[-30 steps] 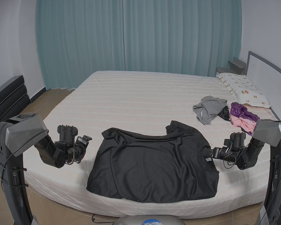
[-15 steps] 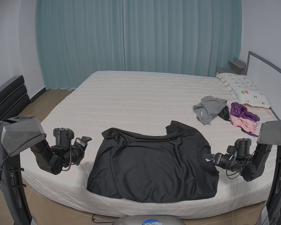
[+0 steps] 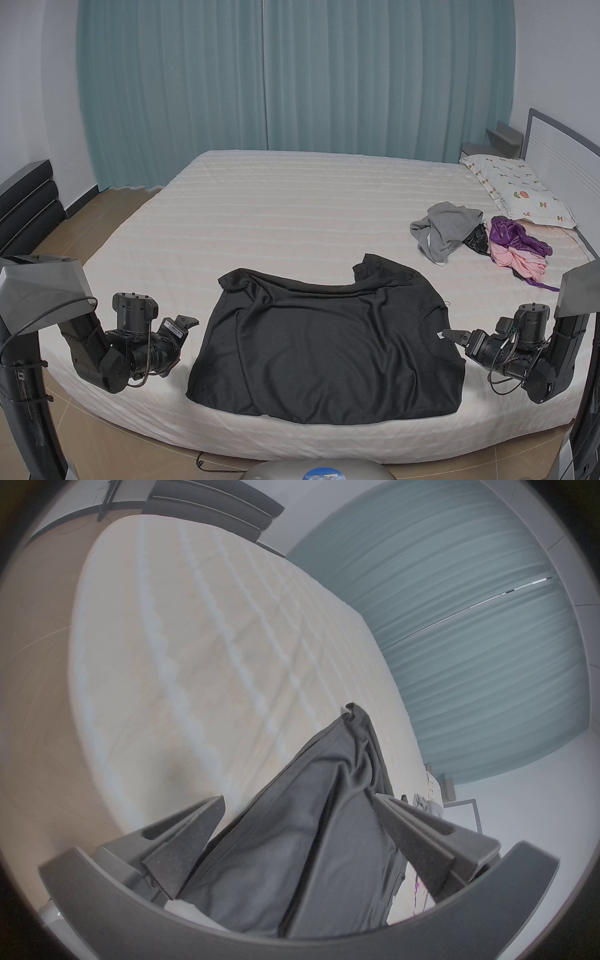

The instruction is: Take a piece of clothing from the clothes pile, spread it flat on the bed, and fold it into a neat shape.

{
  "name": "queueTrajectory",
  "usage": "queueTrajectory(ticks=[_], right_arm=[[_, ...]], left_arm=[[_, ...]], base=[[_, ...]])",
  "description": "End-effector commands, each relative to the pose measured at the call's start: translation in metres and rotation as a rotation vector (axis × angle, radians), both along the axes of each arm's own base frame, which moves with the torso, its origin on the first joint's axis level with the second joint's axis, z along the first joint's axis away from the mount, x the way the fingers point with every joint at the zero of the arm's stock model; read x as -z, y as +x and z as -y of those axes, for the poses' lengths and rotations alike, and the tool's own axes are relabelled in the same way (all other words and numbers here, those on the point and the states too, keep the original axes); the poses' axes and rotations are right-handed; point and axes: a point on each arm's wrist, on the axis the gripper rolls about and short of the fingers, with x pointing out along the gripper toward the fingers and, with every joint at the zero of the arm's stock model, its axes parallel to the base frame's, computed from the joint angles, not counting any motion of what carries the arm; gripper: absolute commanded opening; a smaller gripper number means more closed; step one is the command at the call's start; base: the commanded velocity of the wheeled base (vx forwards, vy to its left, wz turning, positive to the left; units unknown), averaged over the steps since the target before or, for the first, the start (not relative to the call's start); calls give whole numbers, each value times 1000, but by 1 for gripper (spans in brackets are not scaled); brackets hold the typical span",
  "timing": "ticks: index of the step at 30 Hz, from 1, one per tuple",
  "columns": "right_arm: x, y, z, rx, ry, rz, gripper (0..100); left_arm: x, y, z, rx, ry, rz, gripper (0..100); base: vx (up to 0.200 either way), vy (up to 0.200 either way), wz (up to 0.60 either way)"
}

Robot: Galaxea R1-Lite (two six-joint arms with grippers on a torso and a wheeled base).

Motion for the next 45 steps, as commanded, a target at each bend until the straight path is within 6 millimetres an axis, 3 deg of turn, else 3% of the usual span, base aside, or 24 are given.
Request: queueTrajectory(ticks=[1,17,32,45], right_arm=[[0,-3,1,2,5,-7,100],[2,-3,0,2,6,-16,100],[3,-5,1,3,6,-24,100],[11,-7,-2,-8,4,-56,100]], left_arm=[[-1,-19,0,9,0,-23,100],[-1,-25,15,62,-6,15,100],[-2,-27,15,65,3,14,100],[11,-48,5,136,187,-52,100]], base=[[-200,0,0],[-13,0,0],[0,-160,0],[0,0,0]])
